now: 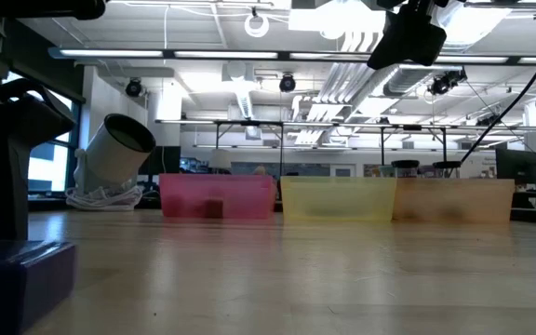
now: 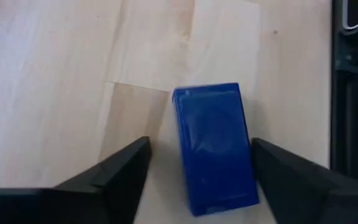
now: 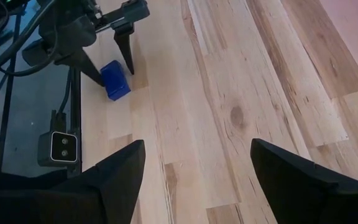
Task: Pick & Place Office items
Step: Put the purple digital clock into the yellow bin
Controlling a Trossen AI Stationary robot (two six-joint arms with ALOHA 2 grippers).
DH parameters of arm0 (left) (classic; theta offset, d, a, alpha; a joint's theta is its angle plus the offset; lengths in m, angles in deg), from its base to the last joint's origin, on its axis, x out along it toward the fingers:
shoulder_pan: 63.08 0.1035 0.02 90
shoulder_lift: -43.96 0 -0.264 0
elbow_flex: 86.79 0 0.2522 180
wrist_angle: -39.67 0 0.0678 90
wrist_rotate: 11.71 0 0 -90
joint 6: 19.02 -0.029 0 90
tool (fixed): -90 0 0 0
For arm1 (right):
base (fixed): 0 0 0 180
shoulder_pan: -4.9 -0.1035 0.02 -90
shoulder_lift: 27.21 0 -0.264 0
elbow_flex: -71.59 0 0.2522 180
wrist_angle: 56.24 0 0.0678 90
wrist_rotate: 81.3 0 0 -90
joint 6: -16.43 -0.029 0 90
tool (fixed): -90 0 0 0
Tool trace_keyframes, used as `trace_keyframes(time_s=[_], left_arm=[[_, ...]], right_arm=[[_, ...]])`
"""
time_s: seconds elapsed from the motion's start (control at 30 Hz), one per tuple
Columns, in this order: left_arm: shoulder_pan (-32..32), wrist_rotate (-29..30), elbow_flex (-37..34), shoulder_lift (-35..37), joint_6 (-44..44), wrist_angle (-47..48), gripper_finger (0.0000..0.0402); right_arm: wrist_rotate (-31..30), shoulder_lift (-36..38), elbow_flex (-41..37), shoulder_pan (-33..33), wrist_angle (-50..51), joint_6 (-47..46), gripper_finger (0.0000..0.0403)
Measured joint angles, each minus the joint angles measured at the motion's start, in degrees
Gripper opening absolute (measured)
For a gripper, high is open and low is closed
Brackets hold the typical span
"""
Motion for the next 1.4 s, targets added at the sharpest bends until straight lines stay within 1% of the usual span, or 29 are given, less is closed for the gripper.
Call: trace_keyframes(time_s=[0.2,0.23,0.37,0.47,0.67,0.73,0.87,1.07,1.2,1.3,1.4], left_arm=[[0.23,-0.26,-0.11,-0.04,0.5,0.84,0.0148],[0.44,-1.03,-0.13,-0.04,0.88,0.92,0.0138],[1.32,-4.63,-0.04,0.4,5.13,2.35,0.0141],[1.69,-5.48,-0.03,1.87,5.34,5.1,0.0141],[3.34,-6.15,-0.39,7.42,3.35,19.15,0.0141],[4.78,-5.87,-0.5,9.48,3.53,25.01,0.0141],[8.34,-5.66,-0.39,13.63,4.41,32.69,0.0141],[15.7,-5.62,-0.14,22.62,3.58,31.9,0.0141],[21.01,-4.61,-0.13,29.84,3.52,30.63,0.0141],[24.82,-2.54,-0.11,35.04,1.17,29.16,0.0141],[28.55,-2.1,-0.1,38.99,-3.15,24.54,0.0141]], right_arm=[[-0.17,0.0,0.0,0.0,-0.02,0.1,0.0282],[-0.17,0.0,0.0,0.0,0.0,0.11,0.0282],[-0.21,0.0,0.0,0.0,0.0,0.62,0.0282],[-0.24,0.0,0.0,0.0,-0.02,1.55,0.0282],[-1.58,0.02,0.0,0.18,-0.02,1.7,0.0282],[-2.27,0.07,0.0,0.26,-0.03,2.31,0.0282],[-3.45,0.07,0.02,0.28,-0.92,3.21,0.0282],[-3.57,2.13,0.02,0.28,-1.38,3.6,0.0282],[-6.73,5.87,0.02,0.98,-3.6,7.2,0.0282],[-9.19,8.46,0.04,2.23,-7.54,10.58,0.0282],[-9.33,10.02,0.04,3.1,-13.17,12.17,0.0282]])
